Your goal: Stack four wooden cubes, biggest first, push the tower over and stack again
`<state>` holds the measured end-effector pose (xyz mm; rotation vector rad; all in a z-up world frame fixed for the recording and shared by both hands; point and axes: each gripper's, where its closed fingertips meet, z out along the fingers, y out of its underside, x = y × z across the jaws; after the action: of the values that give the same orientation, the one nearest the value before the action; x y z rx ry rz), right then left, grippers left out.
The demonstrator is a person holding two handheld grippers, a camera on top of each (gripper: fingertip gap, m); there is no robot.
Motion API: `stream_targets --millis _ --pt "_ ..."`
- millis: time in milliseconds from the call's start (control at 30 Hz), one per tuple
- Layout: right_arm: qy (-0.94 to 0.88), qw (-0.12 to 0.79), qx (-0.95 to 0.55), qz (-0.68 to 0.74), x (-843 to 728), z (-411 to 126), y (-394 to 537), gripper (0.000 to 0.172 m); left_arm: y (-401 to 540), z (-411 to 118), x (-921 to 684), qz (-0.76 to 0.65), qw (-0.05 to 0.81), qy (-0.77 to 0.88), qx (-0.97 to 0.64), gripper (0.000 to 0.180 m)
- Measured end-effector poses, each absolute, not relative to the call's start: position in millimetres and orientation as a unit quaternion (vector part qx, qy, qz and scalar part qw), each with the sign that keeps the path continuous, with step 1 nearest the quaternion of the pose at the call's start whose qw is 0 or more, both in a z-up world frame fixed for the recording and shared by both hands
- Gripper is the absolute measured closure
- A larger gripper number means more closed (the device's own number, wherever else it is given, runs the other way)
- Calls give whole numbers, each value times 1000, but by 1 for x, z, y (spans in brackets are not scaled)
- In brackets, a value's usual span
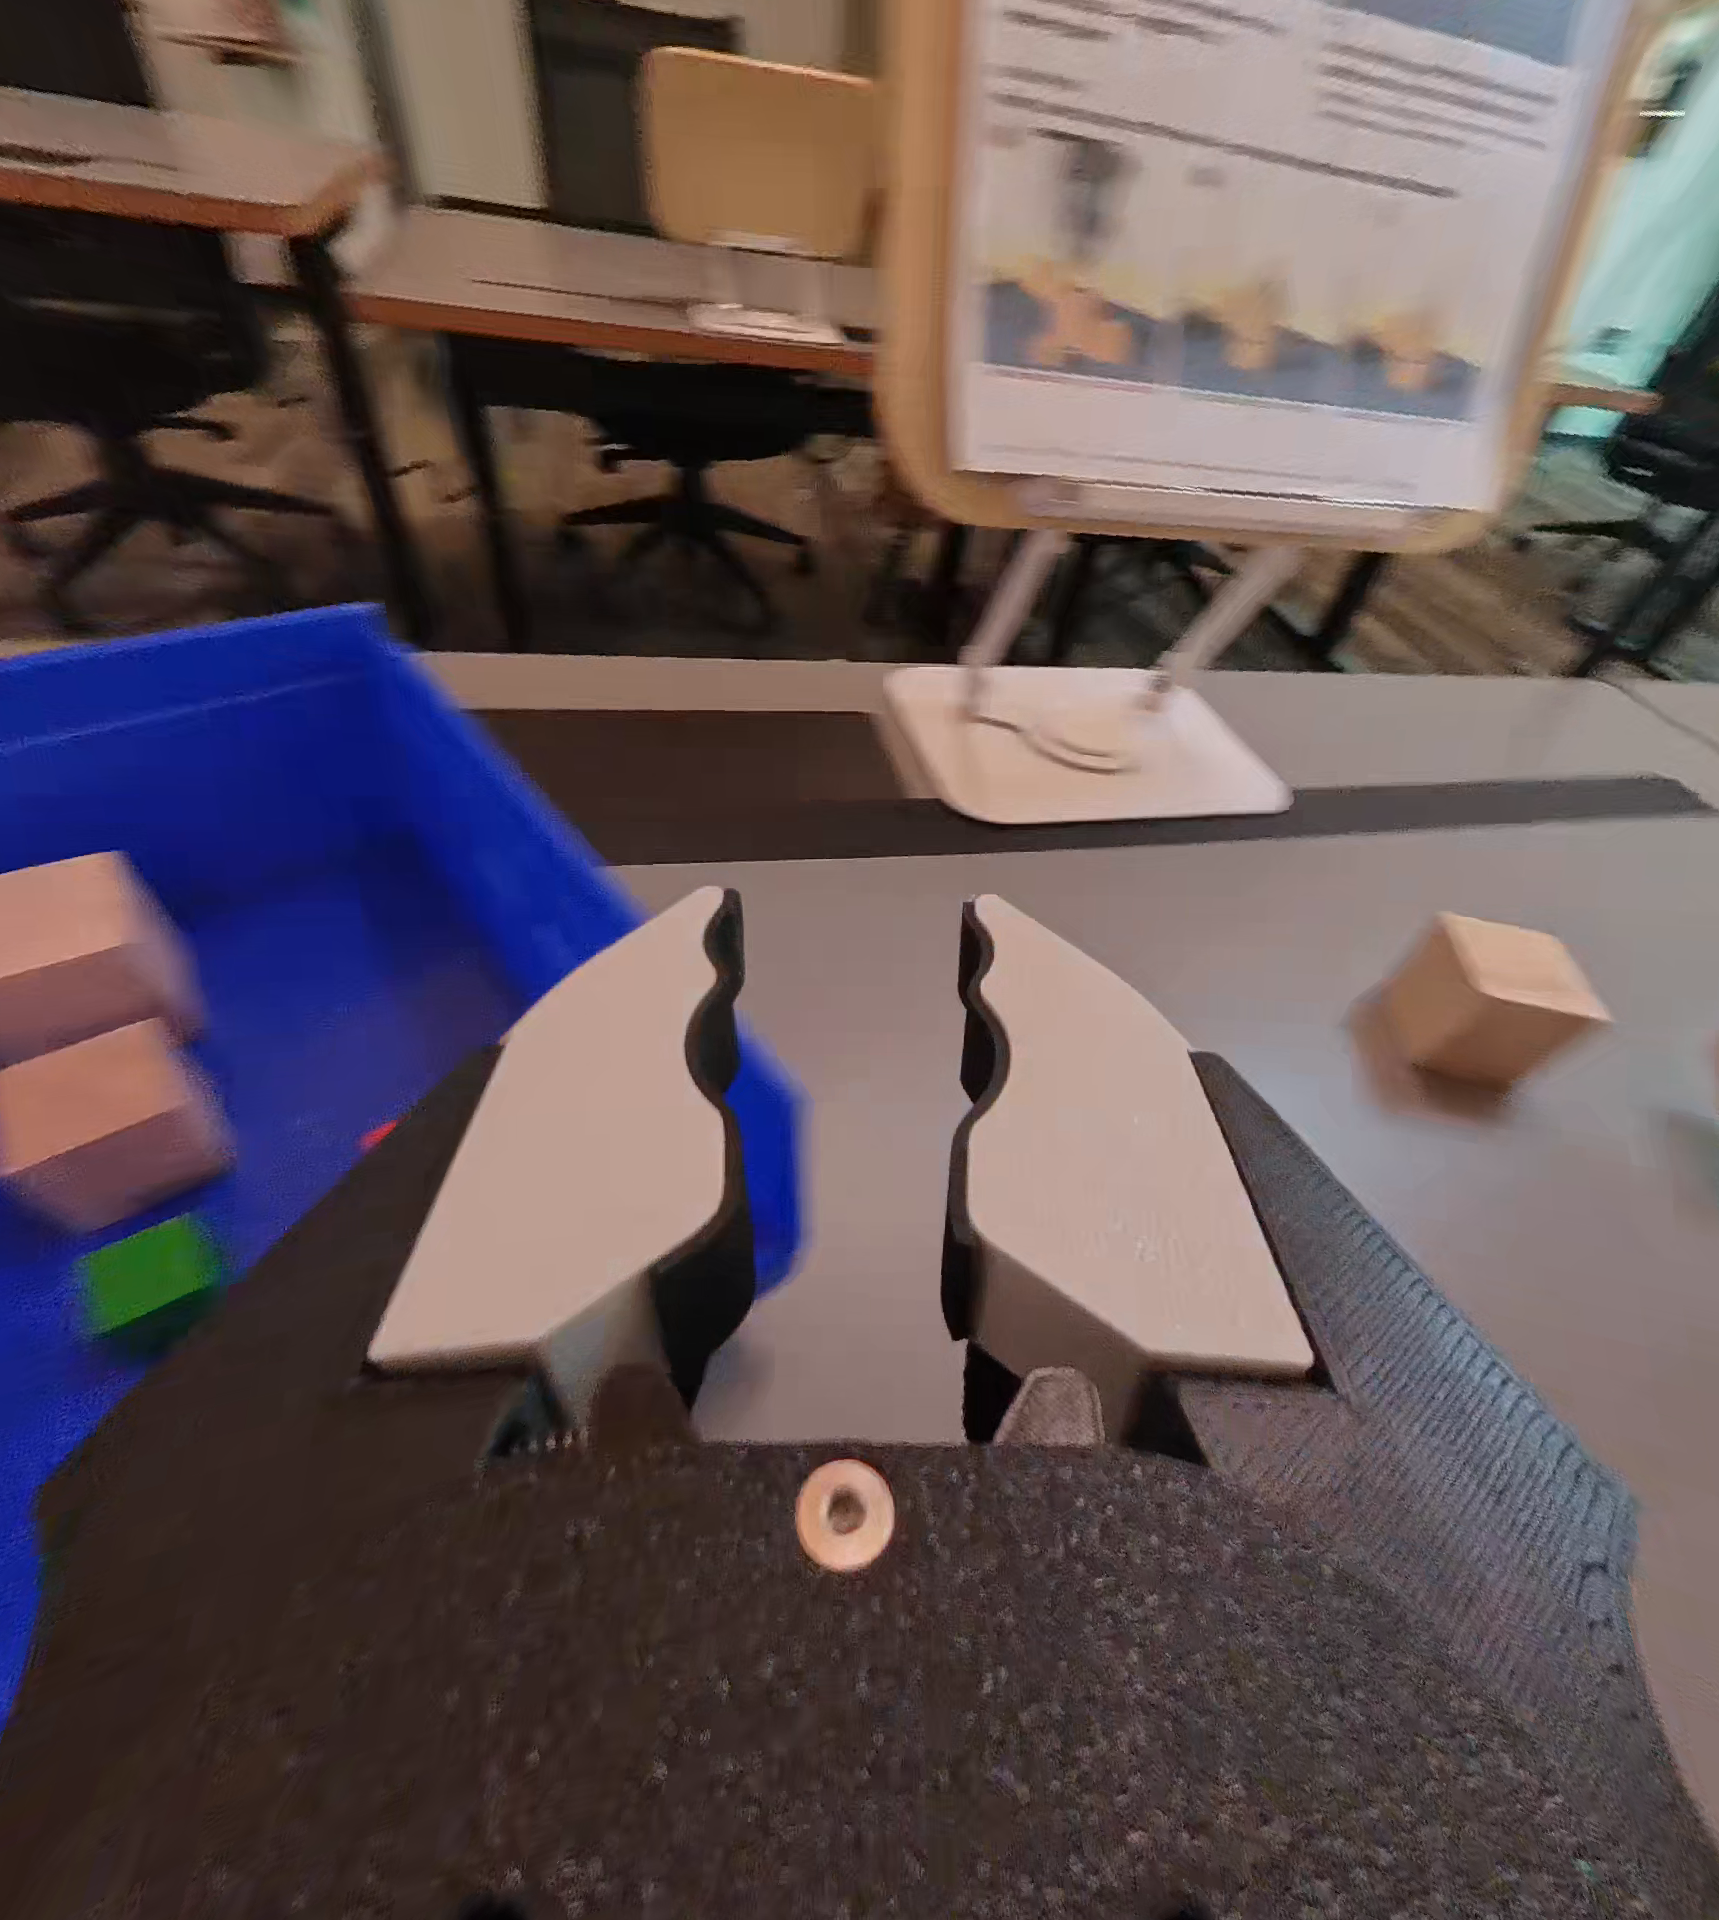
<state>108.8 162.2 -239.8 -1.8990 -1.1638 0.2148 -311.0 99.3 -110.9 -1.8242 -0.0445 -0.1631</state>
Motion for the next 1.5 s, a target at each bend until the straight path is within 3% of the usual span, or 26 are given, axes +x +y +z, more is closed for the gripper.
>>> stream_targets --millis 167,467,533,600,733,900,1000,1233,1500 --pt "-468 380 -792 97 117 -269 168 122 108 -151 -409 14 501 -57 -863 136" --pt "-456 410 -783 109 115 -259 166 114 125 -242 -436 56 278 -13 -959 110" --pt "-442 430 -776 131 114 -247 164 114 129 -253 -433 54 261 -12 -964 111" --pt "-424 445 -775 146 116 -238 164 115 126 -263 -433 65 233 -8 -970 127" --pt "-408 466 -772 145 120 -228 164 117 126 -249 -436 112 251 21 -961 149" --pt "-398 510 -749 142 115 -207 164 121 127 -147 -396 135 404 56 -903 150" --pt "-402 520 -739 144 109 -201 161 120 122 -118 -327 75 438 115 -888 150" --pt "-372 525 -745 175 116 -199 163 120 141 -191 -171 -13 365 241 -899 150" --pt "-364 532 -745 172 122 -198 164 120 173 -255 -104 -26 278 281 -918 150"
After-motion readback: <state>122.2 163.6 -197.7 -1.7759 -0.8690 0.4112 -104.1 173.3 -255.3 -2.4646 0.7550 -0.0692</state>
